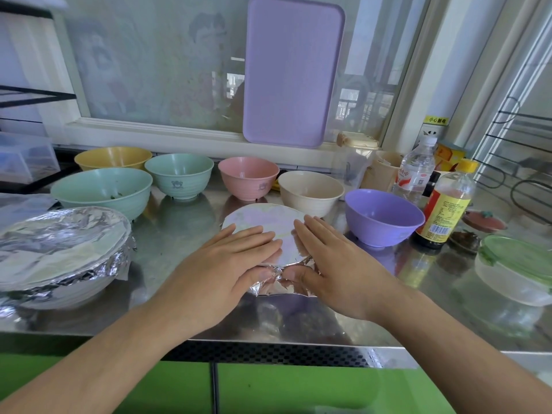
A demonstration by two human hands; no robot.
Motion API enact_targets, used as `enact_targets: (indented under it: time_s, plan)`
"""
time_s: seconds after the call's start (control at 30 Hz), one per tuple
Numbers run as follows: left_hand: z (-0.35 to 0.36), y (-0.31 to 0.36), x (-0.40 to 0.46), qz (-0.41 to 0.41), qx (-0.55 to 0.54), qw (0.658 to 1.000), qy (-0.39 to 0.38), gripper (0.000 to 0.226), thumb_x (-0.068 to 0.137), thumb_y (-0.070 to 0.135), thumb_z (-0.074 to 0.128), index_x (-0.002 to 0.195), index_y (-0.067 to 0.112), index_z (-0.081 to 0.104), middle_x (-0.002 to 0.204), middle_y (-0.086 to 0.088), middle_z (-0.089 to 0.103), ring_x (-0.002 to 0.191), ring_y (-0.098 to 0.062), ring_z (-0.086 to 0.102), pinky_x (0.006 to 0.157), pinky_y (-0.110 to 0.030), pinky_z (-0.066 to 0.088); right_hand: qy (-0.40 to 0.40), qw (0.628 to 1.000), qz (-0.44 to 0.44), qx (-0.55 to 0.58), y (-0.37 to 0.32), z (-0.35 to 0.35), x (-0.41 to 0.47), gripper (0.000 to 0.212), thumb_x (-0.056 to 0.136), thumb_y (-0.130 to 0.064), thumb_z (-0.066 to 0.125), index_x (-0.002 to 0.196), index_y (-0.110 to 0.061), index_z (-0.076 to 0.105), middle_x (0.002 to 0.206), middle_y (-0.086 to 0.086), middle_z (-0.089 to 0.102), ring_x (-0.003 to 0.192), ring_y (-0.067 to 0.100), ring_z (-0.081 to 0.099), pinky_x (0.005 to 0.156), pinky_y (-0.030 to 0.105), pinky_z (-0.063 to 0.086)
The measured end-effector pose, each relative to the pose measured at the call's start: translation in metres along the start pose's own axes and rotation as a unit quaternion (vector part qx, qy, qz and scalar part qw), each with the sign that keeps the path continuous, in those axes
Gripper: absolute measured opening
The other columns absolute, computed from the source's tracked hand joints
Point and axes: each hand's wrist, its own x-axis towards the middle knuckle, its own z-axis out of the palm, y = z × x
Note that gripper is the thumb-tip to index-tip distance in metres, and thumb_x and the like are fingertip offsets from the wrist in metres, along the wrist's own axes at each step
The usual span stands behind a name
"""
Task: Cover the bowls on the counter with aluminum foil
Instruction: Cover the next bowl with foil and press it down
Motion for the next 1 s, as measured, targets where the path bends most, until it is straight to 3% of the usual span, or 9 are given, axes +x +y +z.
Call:
enact_targets:
  time_s: [0.23, 0.4, 0.47, 0.57, 0.67, 0.87, 0.93, 1.0]
  plan:
    - [-0.004, -0.002, 0.001, -0.013, -0.013, 1.0, -0.002, 0.052, 0.107, 0.054, 0.035, 0.156, 0.04, 0.044, 0.162, 0.027, 0.034, 0.152, 0.01, 0.018, 0.129, -0.029, 0.017, 0.009, 1.0, -0.022, 0.009, 0.005, -0.003, -0.003, 0.073, 0.11, -0.049, 0.045, 0.169, -0.015, 0.017, 0.176, 0.001, 0.015, 0.162, 0.011, 0.0, 0.115, 0.008, -0.004]
    - [-0.003, 0.005, 0.001, -0.022, 0.007, 1.0, -0.007, 0.061, 0.103, 0.064, 0.027, 0.159, 0.042, 0.036, 0.165, 0.029, 0.025, 0.152, 0.014, 0.01, 0.13, -0.029, 0.012, 0.046, 0.999, -0.016, 0.011, 0.002, 0.005, -0.003, 0.078, 0.106, -0.056, 0.037, 0.167, -0.01, 0.02, 0.173, 0.007, 0.023, 0.162, 0.019, 0.011, 0.126, 0.027, 0.015]
    - [-0.002, 0.008, 0.001, -0.021, 0.017, 1.0, 0.002, 0.06, 0.104, 0.063, 0.028, 0.159, 0.041, 0.038, 0.165, 0.027, 0.026, 0.153, 0.011, 0.013, 0.13, -0.028, 0.011, 0.059, 0.998, -0.02, 0.017, -0.002, 0.006, -0.004, 0.08, 0.103, -0.058, 0.037, 0.164, -0.007, 0.026, 0.17, 0.008, 0.029, 0.159, 0.02, 0.016, 0.126, 0.028, 0.02]
    - [-0.001, 0.007, 0.001, -0.017, 0.019, 1.0, 0.017, 0.055, 0.107, 0.059, 0.032, 0.156, 0.04, 0.045, 0.163, 0.024, 0.033, 0.153, 0.006, 0.022, 0.128, -0.027, 0.013, 0.064, 0.995, -0.002, 0.08, -0.001, 0.001, -0.005, 0.065, 0.104, -0.05, 0.056, 0.15, -0.005, 0.046, 0.154, 0.007, 0.048, 0.142, 0.017, 0.034, 0.112, 0.026, 0.03]
    - [-0.002, 0.0, 0.002, -0.021, -0.005, 1.0, 0.012, 0.058, 0.104, 0.062, 0.029, 0.154, 0.04, 0.048, 0.161, 0.026, 0.037, 0.152, 0.009, 0.023, 0.128, -0.027, 0.016, 0.068, 0.989, 0.027, 0.132, 0.007, 0.0, -0.005, 0.047, 0.102, -0.042, 0.064, 0.13, -0.005, 0.058, 0.132, 0.006, 0.06, 0.117, 0.021, 0.052, 0.1, 0.038, 0.044]
    - [-0.004, -0.002, 0.002, -0.024, -0.018, 1.0, -0.002, 0.062, 0.102, 0.061, 0.025, 0.156, 0.037, 0.046, 0.162, 0.027, 0.033, 0.152, 0.012, 0.017, 0.129, -0.027, 0.015, 0.098, 0.987, 0.035, 0.126, 0.007, 0.013, -0.007, 0.041, 0.099, -0.027, 0.072, 0.128, 0.0, 0.06, 0.14, 0.011, 0.058, 0.125, 0.022, 0.051, 0.099, 0.039, 0.045]
    - [-0.003, 0.002, 0.002, -0.021, -0.006, 1.0, -0.006, 0.061, 0.104, 0.059, 0.024, 0.158, 0.037, 0.041, 0.164, 0.026, 0.03, 0.153, 0.012, 0.014, 0.129, -0.029, 0.013, 0.105, 0.989, 0.024, 0.1, 0.009, 0.018, -0.006, 0.042, 0.101, -0.027, 0.07, 0.13, 0.001, 0.059, 0.144, 0.012, 0.057, 0.132, 0.023, 0.048, 0.102, 0.033, 0.043]
    - [-0.001, 0.008, 0.001, -0.019, 0.004, 1.0, 0.0, 0.057, 0.106, 0.059, 0.026, 0.158, 0.04, 0.041, 0.164, 0.027, 0.029, 0.153, 0.009, 0.015, 0.13, -0.03, 0.01, 0.112, 0.991, 0.008, 0.079, 0.01, 0.021, -0.005, 0.049, 0.103, -0.029, 0.067, 0.14, 0.001, 0.056, 0.155, 0.013, 0.051, 0.145, 0.021, 0.038, 0.111, 0.02, 0.031]
